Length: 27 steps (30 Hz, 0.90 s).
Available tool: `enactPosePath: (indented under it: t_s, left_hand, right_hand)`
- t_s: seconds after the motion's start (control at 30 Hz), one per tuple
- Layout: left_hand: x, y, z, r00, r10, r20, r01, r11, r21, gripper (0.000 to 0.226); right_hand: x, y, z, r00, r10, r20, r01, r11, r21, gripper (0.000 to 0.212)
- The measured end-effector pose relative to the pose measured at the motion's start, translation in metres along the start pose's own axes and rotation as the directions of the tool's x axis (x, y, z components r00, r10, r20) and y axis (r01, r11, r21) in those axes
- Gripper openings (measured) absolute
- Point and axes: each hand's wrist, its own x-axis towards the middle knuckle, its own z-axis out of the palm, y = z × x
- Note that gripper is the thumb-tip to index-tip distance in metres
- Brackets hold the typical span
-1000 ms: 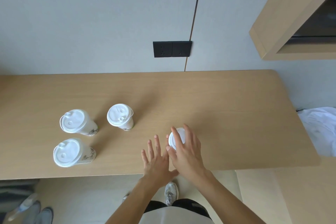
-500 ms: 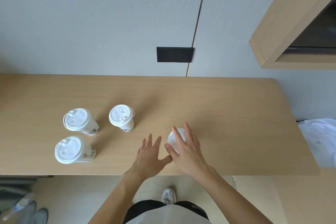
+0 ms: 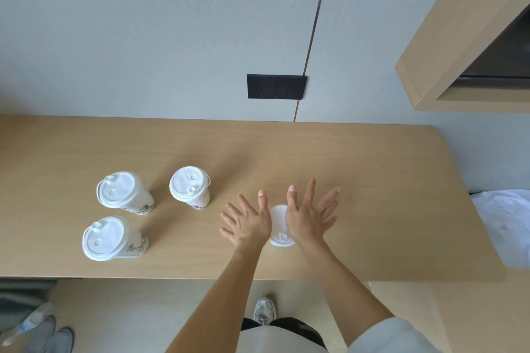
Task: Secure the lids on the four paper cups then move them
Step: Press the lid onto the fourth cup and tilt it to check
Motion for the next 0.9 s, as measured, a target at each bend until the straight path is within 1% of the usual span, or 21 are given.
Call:
enactPosePath:
  t_s: [0.1,0.27,0.37,0.43,0.5,0.53,0.6,0.67,0.8,0.83,0.9]
  left_hand:
    - [0.000,0.009,0.007,1.000,-0.003,-0.004,0.003,1.000,-0.025,0.085]
    - [0.003,0.015,0.021,0.998,0.030,-0.046,-0.030,1.000,0.000,0.074]
    - [0.011,0.010,0.021,0.992,0.091,-0.092,-0.082,0.992,0.093,0.069]
    - [0.017,0.004,0.023,0.987,0.133,-0.092,-0.116,0.979,0.170,0.068]
    - [0.019,0.000,0.023,0.985,0.151,-0.081,-0.132,0.969,0.208,0.074]
    - [0.019,0.000,0.023,0.986,0.152,-0.076,-0.133,0.969,0.206,0.076]
    - [0.020,0.002,0.023,0.988,0.139,-0.061,-0.125,0.975,0.185,0.071]
    - [0.022,0.002,0.024,0.986,0.155,-0.059,-0.141,0.972,0.187,0.068]
    - [0.030,-0.005,0.024,0.970,0.242,-0.015,-0.229,0.935,0.272,0.087]
    - [0.029,-0.003,0.022,0.962,0.272,-0.004,-0.260,0.924,0.280,0.088]
    - [0.027,0.006,0.014,0.939,0.343,-0.017,-0.329,0.912,0.244,0.082]
  right_hand:
    - [0.005,-0.001,0.002,1.000,0.027,0.002,-0.027,1.000,0.014,0.079]
    - [0.008,0.003,0.004,0.998,0.053,-0.017,-0.052,0.997,0.061,0.076]
    - [0.008,0.004,0.011,0.997,0.077,-0.010,-0.076,0.994,0.081,0.074]
    - [0.010,0.005,0.014,0.996,0.086,-0.004,-0.085,0.993,0.087,0.073]
    - [0.015,0.011,0.025,0.997,0.080,-0.007,-0.079,0.995,0.065,0.071]
    - [0.018,0.016,0.030,0.998,0.064,-0.010,-0.064,0.998,0.026,0.071]
    - [0.021,0.021,0.035,0.999,0.050,0.000,-0.050,0.998,-0.040,0.071]
    - [0.019,0.016,0.031,0.996,0.089,0.008,-0.089,0.996,0.027,0.071]
    - [0.007,0.005,0.020,0.988,0.152,-0.017,-0.148,0.979,0.142,0.068]
    - [0.005,0.005,0.019,0.981,0.191,-0.014,-0.185,0.965,0.185,0.067]
    - [-0.002,0.008,0.021,0.957,0.288,0.015,-0.282,0.921,0.269,0.067]
